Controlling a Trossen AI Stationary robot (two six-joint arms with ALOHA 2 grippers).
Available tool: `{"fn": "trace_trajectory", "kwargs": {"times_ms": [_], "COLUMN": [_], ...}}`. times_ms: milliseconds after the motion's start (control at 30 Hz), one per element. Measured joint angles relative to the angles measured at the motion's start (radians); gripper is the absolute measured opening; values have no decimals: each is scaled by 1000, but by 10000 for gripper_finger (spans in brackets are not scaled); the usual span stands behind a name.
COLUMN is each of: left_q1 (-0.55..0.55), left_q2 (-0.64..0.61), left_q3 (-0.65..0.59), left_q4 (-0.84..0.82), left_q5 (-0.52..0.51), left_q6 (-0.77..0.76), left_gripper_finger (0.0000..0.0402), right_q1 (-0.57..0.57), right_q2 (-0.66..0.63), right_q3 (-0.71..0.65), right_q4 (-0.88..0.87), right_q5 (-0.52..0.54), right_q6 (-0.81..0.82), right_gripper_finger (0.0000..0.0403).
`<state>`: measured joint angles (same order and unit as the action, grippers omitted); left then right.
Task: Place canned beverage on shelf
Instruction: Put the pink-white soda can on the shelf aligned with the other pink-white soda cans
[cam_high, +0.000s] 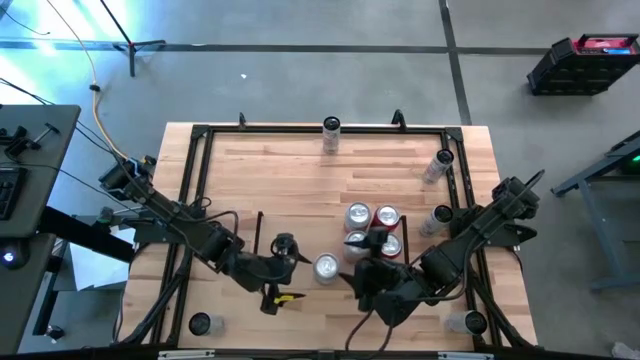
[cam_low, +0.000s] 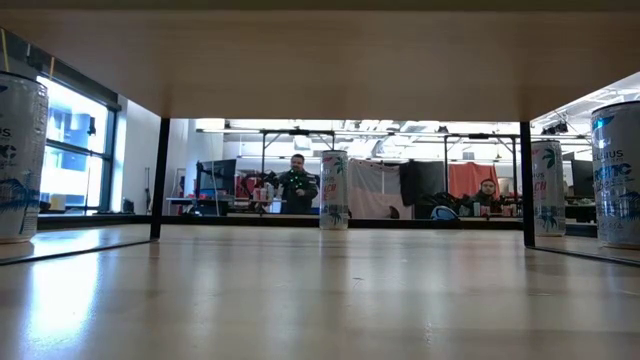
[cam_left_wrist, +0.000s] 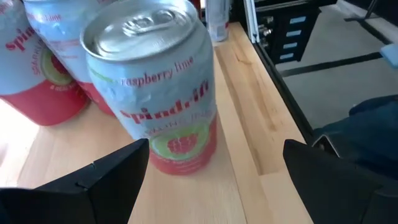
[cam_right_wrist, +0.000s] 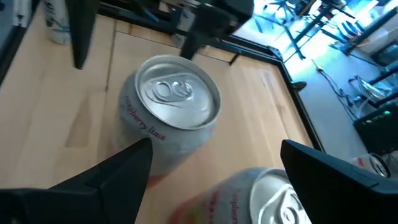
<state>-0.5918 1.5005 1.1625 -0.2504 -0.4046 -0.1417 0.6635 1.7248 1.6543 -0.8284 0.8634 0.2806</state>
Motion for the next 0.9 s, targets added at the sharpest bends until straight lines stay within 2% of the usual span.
{"fn": "trace_trajectory", "kwargs": {"times_ms": [133, 300, 533, 900], "left_q1": [-5, 18, 51, -1], "left_q2": [-8, -26, -4, -2], "left_q3": [0, 0, 0, 0], "left_q4": [-49, -54, 17, 13], "left_q5": [-7, -63, 59, 47], "left_q6": [-16, -21, -13, -13], "left_gripper_finger": [362, 362, 362, 362], "right_q1": [8, 19, 0, -34], "right_q2": [-7, -6, -3, -4], "right_q3": [0, 0, 0, 0], "right_q4": [1, 92, 109, 30], "right_q5": [2, -38, -73, -82], "right_q6": [23, -52, -76, -53], "right_gripper_finger": [341, 341, 341, 341]}}
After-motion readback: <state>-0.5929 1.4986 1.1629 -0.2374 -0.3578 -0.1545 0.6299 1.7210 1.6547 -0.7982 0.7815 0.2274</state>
